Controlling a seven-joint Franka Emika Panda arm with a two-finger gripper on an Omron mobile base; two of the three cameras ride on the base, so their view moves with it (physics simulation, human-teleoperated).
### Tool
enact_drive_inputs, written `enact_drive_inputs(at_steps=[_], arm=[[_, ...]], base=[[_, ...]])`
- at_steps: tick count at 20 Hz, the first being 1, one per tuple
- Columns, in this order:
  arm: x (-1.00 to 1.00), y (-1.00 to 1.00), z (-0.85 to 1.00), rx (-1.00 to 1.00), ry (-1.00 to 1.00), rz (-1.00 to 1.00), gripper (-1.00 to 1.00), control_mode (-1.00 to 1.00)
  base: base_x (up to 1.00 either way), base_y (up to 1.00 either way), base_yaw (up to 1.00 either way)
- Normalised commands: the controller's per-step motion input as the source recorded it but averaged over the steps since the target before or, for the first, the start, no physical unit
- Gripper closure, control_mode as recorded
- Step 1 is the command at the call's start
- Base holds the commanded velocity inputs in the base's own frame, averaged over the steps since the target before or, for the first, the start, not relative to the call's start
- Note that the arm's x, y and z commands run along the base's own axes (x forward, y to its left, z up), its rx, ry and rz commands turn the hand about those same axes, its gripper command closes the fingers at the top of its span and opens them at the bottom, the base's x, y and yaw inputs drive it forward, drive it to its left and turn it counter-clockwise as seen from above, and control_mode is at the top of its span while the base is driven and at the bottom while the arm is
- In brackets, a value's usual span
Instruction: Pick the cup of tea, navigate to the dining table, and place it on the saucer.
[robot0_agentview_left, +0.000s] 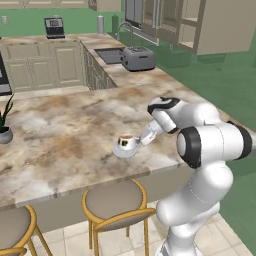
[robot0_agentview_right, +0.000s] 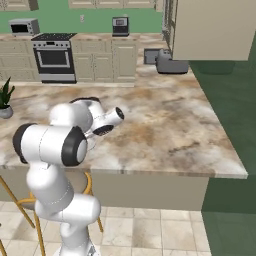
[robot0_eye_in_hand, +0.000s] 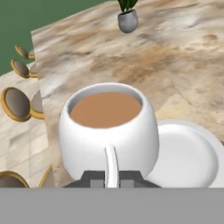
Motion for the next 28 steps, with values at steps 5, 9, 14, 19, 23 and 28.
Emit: enact_drive_inputs(at_steps=[5,9,14,19,23,28], arm=[[0.01,0.0,-0.06,0.0,0.0,0.03,1.0,-1.0],[0.0,-0.06,-0.27,0.0,-0.11,0.0,1.0,-1.0],[0.05,-0.01,-0.12,-0.01,-0.16,0.01,1.0,-1.0],[0.13,0.0,0.0,0.0,-0.02,0.0,1.0,-1.0],[0.29,0.0,0.0,-0.01,0.0,0.0,1.0,-1.0],[0.23,0.0,0.0,0.0,0.0,0.0,1.0,-1.0]], base=[[0.0,0.0,0.0],[0.0,0.0,0.0],[0.0,0.0,0.0],[0.0,0.0,0.0],[0.0,0.0,0.0],[0.0,0.0,0.0]])
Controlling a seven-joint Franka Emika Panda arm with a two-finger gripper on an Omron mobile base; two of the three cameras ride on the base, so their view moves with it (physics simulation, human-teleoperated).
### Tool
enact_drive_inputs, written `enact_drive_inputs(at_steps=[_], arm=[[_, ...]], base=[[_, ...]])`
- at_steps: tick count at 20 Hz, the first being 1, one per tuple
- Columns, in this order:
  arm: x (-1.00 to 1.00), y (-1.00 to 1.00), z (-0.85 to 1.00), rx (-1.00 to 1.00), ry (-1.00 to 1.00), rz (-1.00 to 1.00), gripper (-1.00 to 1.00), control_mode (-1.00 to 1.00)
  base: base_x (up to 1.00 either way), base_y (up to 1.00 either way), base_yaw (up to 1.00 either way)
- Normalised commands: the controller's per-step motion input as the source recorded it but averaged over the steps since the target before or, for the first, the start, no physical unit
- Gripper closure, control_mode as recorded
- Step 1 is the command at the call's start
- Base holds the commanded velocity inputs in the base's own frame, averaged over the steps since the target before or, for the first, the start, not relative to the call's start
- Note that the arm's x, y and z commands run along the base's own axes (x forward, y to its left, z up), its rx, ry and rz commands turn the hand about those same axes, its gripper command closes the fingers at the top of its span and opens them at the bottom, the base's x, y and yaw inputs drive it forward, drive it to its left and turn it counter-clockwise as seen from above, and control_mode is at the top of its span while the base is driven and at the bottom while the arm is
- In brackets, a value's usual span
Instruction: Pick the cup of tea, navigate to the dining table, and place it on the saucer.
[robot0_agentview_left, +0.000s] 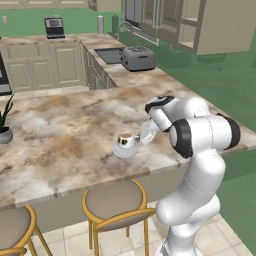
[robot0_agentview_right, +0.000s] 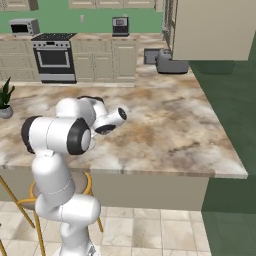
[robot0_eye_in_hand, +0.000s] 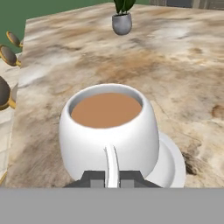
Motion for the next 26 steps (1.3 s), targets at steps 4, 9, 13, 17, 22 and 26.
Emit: enact_drive_inputs(at_steps=[4,9,13,17,22,26], arm=[[0.0,0.0,0.0,0.0,0.0,0.0,1.0,-1.0],[0.0,0.0,-0.13,0.0,0.0,0.0,1.0,-1.0],[0.0,0.0,-0.27,0.0,0.0,0.0,1.0,-1.0],[0.0,0.0,-0.22,-0.01,0.0,0.0,1.0,-1.0],[0.0,0.0,-0.08,-0.01,0.0,0.0,1.0,-1.0],[0.02,0.0,0.0,0.0,0.0,0.0,1.0,-1.0]], base=[[0.0,0.0,0.0],[0.0,0.0,0.0],[0.0,0.0,0.0],[0.0,0.0,0.0],[0.0,0.0,0.0],[0.0,0.0,0.0]])
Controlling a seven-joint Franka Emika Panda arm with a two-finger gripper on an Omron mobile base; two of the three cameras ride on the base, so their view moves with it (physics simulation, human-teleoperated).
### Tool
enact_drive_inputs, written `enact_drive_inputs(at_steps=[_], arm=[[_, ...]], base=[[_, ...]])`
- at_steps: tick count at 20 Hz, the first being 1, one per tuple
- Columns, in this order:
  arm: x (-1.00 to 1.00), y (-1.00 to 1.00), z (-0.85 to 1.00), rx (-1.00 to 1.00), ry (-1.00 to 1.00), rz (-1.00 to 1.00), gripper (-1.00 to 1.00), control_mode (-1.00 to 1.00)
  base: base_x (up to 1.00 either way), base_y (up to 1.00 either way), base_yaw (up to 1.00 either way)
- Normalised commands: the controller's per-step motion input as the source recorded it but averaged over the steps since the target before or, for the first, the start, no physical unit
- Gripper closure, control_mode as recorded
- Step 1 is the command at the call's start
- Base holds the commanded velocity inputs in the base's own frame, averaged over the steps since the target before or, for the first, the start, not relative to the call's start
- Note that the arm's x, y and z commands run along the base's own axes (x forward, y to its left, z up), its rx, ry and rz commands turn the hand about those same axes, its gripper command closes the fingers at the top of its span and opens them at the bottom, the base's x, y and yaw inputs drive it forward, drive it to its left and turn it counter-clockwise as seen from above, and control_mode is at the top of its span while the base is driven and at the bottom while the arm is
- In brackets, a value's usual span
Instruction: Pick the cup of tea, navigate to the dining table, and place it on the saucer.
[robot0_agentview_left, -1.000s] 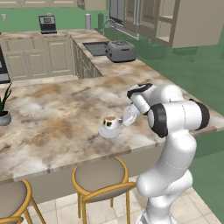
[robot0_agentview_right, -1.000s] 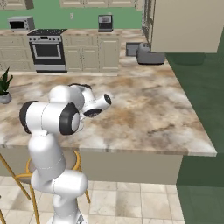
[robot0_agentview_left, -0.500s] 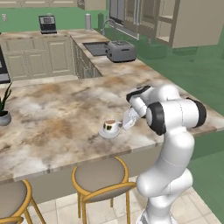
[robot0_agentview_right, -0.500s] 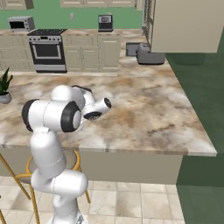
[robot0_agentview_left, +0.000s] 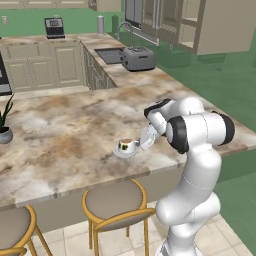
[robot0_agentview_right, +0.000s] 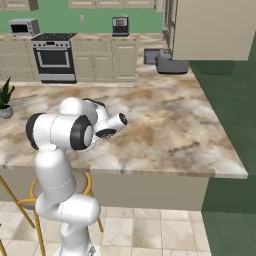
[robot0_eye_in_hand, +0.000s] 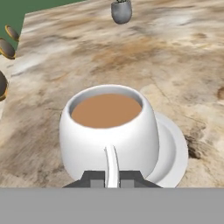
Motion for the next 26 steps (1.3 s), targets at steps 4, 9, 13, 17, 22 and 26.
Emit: enact_drive_inputs(at_steps=[4,9,13,17,22,26], arm=[[0.01,0.0,-0.02,0.0,0.0,0.0,1.0,-1.0],[0.0,0.0,-0.18,-0.03,0.0,0.0,1.0,-1.0],[0.0,0.0,-0.06,-0.04,0.0,0.0,1.0,-1.0],[0.0,0.0,0.0,-0.01,0.0,0.0,1.0,-1.0],[0.05,0.0,0.0,0.0,0.0,0.0,1.0,-1.0],[0.32,0.03,0.0,0.0,0.0,0.0,1.0,-1.0]], base=[[0.0,0.0,0.0],[0.0,0.0,0.0],[0.0,0.0,0.0],[0.0,0.0,0.0],[0.0,0.0,0.0],[0.0,0.0,0.0]])
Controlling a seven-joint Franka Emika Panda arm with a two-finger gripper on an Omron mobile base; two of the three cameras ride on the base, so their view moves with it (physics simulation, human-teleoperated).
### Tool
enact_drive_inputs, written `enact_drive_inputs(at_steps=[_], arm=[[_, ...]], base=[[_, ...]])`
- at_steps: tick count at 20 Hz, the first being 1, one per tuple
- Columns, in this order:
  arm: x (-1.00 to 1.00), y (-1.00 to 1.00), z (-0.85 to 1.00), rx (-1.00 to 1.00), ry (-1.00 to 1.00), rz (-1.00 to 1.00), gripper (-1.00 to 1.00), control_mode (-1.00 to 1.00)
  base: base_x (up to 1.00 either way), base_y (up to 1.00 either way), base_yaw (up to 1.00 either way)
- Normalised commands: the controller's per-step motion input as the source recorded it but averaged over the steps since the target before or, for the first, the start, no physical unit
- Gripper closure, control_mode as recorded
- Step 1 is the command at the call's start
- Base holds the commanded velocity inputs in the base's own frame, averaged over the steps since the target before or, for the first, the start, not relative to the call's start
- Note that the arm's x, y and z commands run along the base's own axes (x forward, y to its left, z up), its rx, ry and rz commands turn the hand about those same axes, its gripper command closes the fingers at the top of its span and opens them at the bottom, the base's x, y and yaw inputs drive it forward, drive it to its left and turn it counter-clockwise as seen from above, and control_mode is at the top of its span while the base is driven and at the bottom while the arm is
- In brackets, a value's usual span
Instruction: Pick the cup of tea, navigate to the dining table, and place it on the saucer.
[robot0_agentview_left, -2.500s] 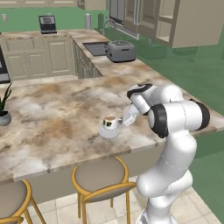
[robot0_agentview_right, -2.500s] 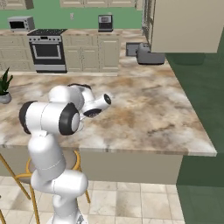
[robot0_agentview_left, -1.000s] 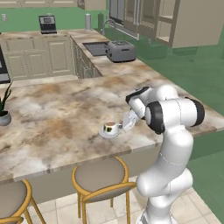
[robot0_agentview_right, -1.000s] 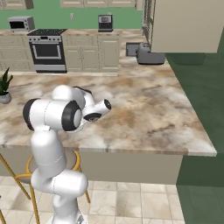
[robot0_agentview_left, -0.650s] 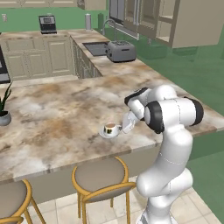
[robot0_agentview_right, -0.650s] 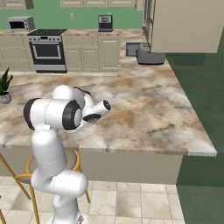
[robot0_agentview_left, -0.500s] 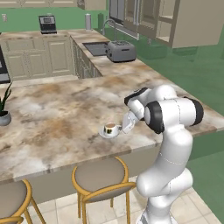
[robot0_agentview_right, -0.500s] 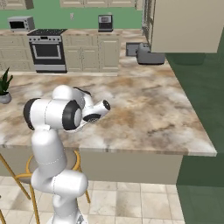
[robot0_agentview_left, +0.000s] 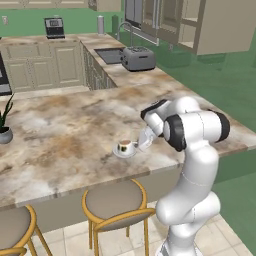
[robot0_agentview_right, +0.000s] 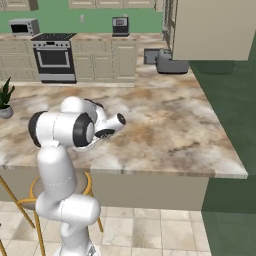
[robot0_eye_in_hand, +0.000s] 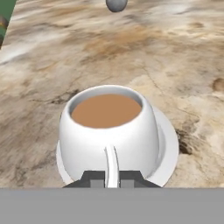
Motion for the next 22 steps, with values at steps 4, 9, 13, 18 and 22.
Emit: enact_drive_inputs(at_steps=[4,9,13,18,22], arm=[[0.22,0.04,0.0,0.0,0.0,0.0,1.0,-1.0],[0.0,0.0,-0.01,0.0,0.0,0.0,-1.0,-1.0],[0.0,0.0,-0.02,0.0,0.0,0.0,-1.0,-1.0],[0.0,0.0,0.0,0.0,0.0,0.0,-1.0,-1.0],[0.0,0.0,0.05,0.0,-0.03,0.0,-1.0,-1.0]], base=[[0.0,0.0,0.0],[0.0,0.0,0.0],[0.0,0.0,0.0],[0.0,0.0,0.0],[0.0,0.0,0.0]])
